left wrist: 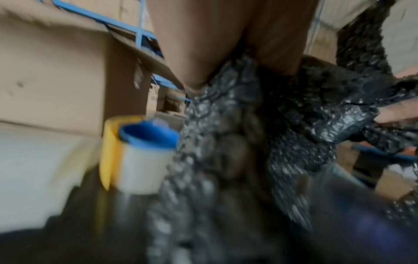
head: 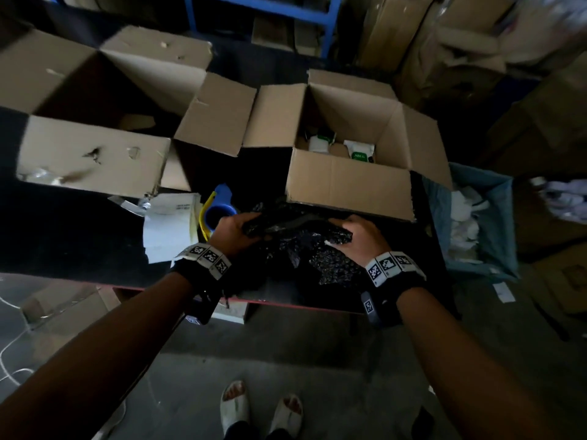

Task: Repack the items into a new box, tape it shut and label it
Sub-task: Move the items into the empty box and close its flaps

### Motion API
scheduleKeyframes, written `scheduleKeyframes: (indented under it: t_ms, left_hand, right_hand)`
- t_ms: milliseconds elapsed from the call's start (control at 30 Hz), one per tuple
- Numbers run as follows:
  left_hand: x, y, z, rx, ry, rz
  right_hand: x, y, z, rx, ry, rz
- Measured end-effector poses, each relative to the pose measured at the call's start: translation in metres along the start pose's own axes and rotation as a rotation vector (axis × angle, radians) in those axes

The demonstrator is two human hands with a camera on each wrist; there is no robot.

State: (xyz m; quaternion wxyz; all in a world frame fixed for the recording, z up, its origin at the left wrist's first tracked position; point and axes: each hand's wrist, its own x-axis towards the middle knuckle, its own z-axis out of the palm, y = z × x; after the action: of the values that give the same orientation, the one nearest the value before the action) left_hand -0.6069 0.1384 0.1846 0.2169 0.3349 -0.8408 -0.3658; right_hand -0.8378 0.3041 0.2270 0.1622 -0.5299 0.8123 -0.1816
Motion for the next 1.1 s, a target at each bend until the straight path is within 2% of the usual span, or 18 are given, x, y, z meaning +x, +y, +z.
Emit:
scheduleKeyframes:
  t_ms: [133, 300, 500, 633, 767, 933, 1100]
  left_hand:
    - [0.001, 0.005, -0.029, -0.039, 0.026, 0.064]
    - [0.008, 0.003, -0.070, -0.147, 0.041, 0.007]
    - [0.014, 0.019, -0.125, -0.211, 0.122, 0.095]
    - [0.012, 0.023, -0.156, -0.210, 0.242, 0.175]
    - [0.015, 0.027, -0.182, -0.053, 0.332, 0.276]
    - [0.031, 0.042, -0.201, -0.023, 0.385, 0.376]
    - [0.064, 0.062, -0.190, 0.087, 0.331, 0.420]
  right_hand:
    - [0.010, -0.030, -0.024, 0.023, -0.036, -0.056]
    - [0.023, -0.065, -0.056, 0.141, -0.148, -0.054]
    - [0.040, -0.109, -0.080, 0.197, -0.143, -0.119]
    - [0.048, -0.141, -0.088, 0.153, 0.021, -0.241]
    - [0.059, -0.166, -0.090, 0.095, 0.164, -0.327]
    - [0.075, -0.177, -0.101, 0.036, 0.281, -0.332]
    - [0.086, -0.162, -0.125, -0.007, 0.330, -0.253]
